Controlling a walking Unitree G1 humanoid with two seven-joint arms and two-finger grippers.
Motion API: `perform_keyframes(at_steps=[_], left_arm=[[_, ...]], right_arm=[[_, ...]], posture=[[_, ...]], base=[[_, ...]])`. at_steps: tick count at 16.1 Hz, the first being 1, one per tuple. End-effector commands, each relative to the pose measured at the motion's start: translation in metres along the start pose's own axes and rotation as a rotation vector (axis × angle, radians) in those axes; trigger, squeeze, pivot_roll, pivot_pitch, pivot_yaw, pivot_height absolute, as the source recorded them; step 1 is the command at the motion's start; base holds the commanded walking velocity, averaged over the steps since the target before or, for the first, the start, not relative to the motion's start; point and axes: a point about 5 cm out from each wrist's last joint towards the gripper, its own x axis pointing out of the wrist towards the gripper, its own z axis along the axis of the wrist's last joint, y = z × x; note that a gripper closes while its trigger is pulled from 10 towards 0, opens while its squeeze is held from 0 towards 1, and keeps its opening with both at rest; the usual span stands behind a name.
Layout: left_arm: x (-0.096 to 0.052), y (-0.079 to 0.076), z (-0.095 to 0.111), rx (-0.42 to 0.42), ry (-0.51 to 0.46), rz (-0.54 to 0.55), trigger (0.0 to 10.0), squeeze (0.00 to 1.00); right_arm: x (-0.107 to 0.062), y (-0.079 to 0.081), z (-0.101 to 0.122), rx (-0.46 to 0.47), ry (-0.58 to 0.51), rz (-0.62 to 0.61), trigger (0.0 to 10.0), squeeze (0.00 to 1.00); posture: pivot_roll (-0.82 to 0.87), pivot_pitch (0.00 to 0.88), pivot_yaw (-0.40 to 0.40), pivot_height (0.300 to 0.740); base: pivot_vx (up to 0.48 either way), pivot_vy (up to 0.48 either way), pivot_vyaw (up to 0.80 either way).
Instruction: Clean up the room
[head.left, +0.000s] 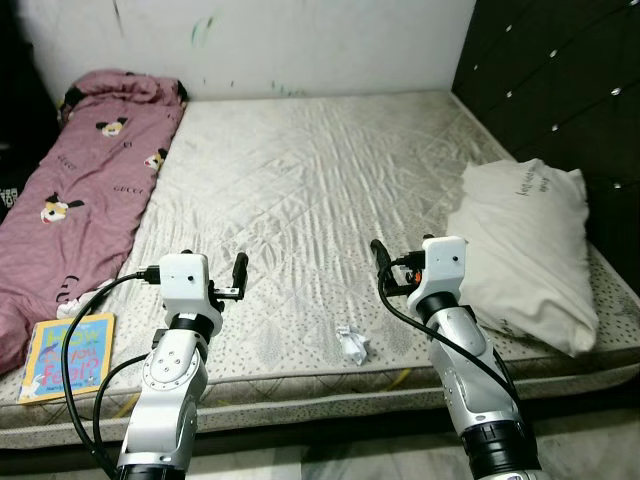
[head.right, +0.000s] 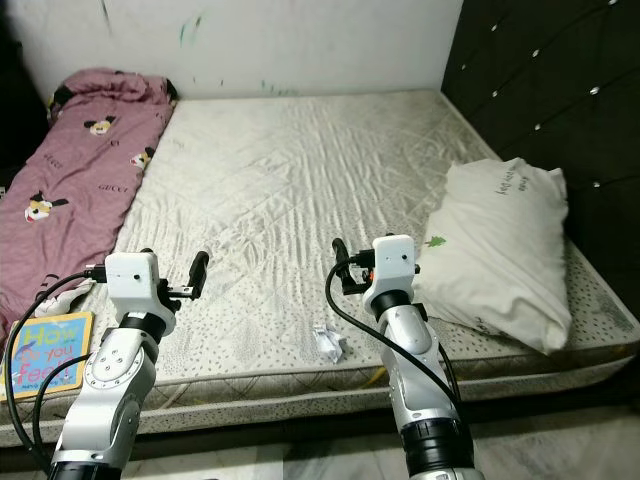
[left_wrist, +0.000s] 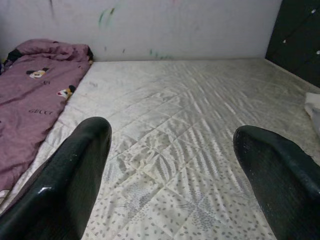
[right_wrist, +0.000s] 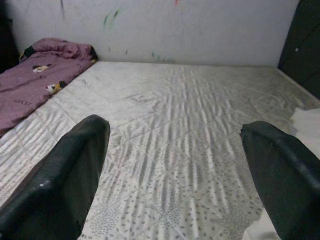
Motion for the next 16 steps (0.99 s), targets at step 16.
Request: perform_keyframes(at_steps=[16], left_arm=[[0.0015,-0.0026,-0.0002,-0.006,0.006,-0.040,10.0,0.00]], right_arm=[[0.0040,0.0026,0.0007,-0.015,-0.008,0.019,10.0,0.00]], posture=[[0.07,0.000,0.017,0.740]], base=[[0.145,0.000,0.00]])
